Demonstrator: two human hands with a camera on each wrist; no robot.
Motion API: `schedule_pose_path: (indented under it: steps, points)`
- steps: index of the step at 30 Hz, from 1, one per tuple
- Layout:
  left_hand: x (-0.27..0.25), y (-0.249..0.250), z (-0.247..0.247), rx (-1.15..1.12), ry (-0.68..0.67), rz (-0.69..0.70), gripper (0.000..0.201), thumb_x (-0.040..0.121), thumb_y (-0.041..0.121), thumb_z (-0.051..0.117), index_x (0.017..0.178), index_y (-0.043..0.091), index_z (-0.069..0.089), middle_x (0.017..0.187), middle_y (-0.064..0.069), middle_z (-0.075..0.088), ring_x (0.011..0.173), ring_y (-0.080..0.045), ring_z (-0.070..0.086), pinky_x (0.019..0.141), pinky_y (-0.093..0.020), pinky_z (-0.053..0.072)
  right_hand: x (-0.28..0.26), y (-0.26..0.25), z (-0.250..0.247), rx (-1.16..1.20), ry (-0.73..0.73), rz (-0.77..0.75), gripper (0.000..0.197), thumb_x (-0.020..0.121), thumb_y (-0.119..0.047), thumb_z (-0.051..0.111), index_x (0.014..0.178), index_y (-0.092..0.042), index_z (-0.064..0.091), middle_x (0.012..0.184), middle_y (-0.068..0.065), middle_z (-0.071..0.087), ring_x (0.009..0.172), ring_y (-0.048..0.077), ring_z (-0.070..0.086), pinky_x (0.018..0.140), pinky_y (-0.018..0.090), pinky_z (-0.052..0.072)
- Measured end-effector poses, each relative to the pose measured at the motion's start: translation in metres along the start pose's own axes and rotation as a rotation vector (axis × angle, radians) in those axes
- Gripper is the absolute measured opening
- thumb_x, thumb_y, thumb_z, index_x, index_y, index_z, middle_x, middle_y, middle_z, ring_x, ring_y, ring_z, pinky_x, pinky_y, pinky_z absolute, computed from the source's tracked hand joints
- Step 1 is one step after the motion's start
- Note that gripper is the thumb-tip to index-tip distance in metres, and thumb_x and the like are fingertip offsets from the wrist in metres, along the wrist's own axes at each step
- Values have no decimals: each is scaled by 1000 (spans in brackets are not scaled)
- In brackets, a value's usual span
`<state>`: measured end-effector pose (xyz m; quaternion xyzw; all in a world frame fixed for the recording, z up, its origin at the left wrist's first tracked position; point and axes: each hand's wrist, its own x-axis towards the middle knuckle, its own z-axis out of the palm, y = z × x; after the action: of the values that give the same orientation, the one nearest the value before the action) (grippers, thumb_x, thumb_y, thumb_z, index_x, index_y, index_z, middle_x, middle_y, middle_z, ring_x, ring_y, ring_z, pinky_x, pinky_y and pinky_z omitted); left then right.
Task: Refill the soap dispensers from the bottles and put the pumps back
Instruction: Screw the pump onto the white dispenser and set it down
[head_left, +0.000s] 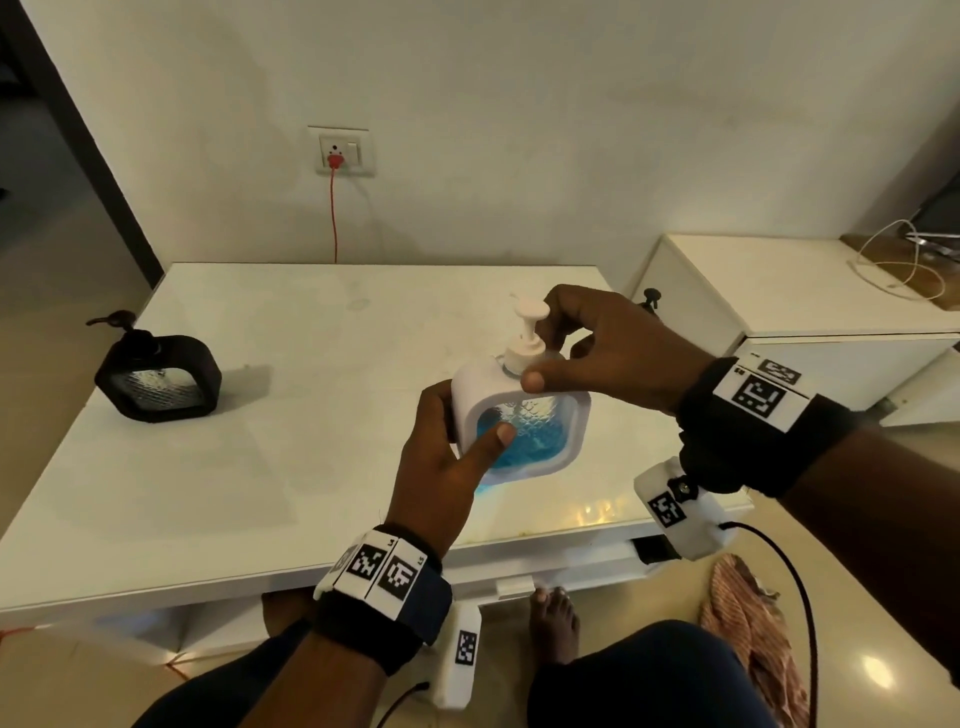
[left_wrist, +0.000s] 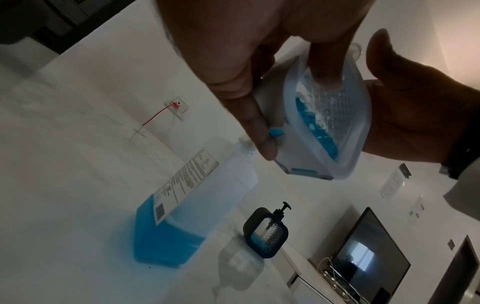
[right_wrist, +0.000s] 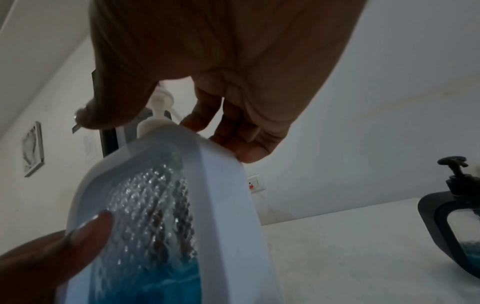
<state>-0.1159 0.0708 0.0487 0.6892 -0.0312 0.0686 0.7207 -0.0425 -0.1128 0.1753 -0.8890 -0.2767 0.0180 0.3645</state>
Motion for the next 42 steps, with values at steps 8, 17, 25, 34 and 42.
schedule_pose_path:
  steps: [8,17,25,34,42]
  points:
    - [-1,4,-2,-1,30,17,63,75,53,68,130,29,49,119,13,62,110,-4,66,86,-29,63,3,-8,5,-66,48,33,48,78,-44,79,112,-12,66,102,-13,65,97,9,60,78,20,51]
    - [2,3,-2,0,47,38,58,78,49,69,130,31,50,118,17,62,109,-1,64,85,-26,62,6,-4,7,97,14,107,43,82,-30,81,118,-9,69,120,0,69,116,13,62,104,42,52]
    - [1,4,-1,-15,27,30,51,80,47,69,126,32,50,117,17,63,109,1,65,83,-21,59,8,-2,7,197,-72,101,62,78,-49,78,128,-13,69,131,-2,68,126,15,59,111,48,45]
    - [4,4,1,-24,10,32,52,80,48,68,127,32,50,119,15,63,109,1,65,83,-21,59,6,5,2,347,-158,89,47,85,-24,69,128,-7,65,129,0,69,122,17,63,103,28,51]
    - [4,5,0,-19,16,19,53,80,49,68,127,33,50,118,17,63,110,1,65,83,-23,60,9,8,3,311,-108,106,66,80,-39,83,132,-5,60,128,6,69,120,19,64,102,30,53]
